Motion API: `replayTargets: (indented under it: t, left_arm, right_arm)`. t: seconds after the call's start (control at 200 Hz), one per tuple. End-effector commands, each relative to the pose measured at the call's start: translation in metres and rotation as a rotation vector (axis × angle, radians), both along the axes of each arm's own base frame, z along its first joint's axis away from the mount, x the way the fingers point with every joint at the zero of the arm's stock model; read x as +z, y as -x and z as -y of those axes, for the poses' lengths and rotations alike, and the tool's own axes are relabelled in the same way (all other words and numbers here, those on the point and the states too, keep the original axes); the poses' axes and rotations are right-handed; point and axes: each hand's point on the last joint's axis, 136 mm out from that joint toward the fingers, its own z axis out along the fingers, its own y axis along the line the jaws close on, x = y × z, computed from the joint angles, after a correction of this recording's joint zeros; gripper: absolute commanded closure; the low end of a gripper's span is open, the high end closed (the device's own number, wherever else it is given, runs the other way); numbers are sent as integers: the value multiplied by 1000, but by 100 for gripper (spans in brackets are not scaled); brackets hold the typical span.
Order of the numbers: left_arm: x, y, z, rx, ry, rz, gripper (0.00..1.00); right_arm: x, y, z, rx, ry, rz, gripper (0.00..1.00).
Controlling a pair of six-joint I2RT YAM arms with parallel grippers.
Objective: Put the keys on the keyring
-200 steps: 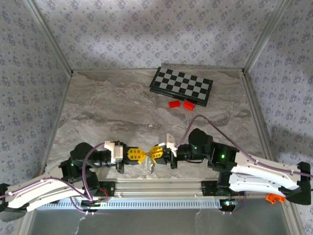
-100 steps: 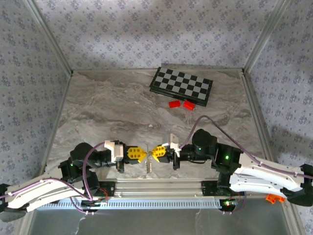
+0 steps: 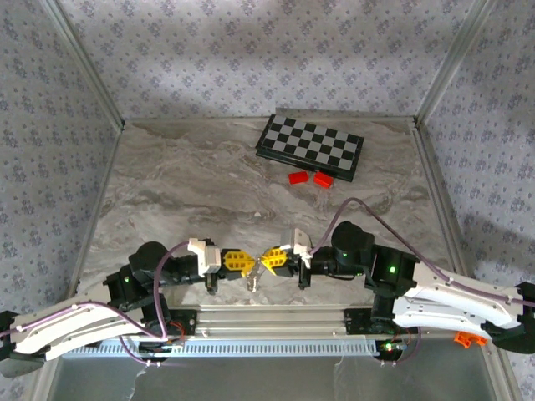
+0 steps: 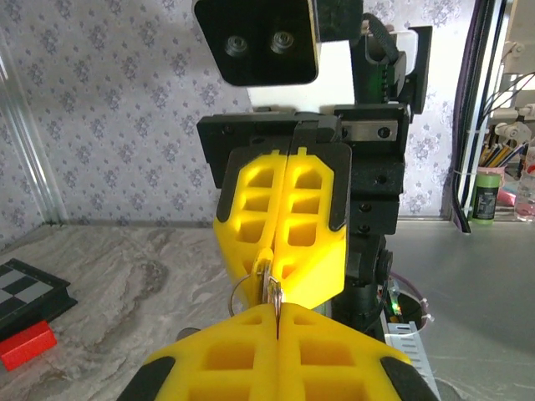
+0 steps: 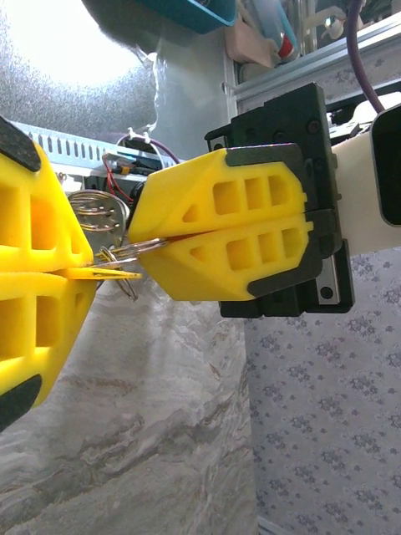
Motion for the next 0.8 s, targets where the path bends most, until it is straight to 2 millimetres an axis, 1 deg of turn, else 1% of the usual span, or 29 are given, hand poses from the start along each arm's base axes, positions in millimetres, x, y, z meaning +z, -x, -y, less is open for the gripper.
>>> replayTargets:
  t: [0.0,0.23,0.475,0.705,0.795]
  left_arm:
    - [16,-2,-3,18,36,26,100]
    - [6,-8,-4,54,-9,21,100]
    - [-5,-13,2,66,-54,8,100]
    - [-13,-17,6,79,-92,5,100]
    - [-16,-20,5,102,-98,6,100]
  right_arm:
    - [10,-4,6,-34,-16,34,100]
    - [14,-12,11,-79,-13,58,100]
    - [14,-12,12,-82,-2,66,100]
    - [14,-18,13,-111,16,78,100]
    - [5,-24,15,-145,89,52,100]
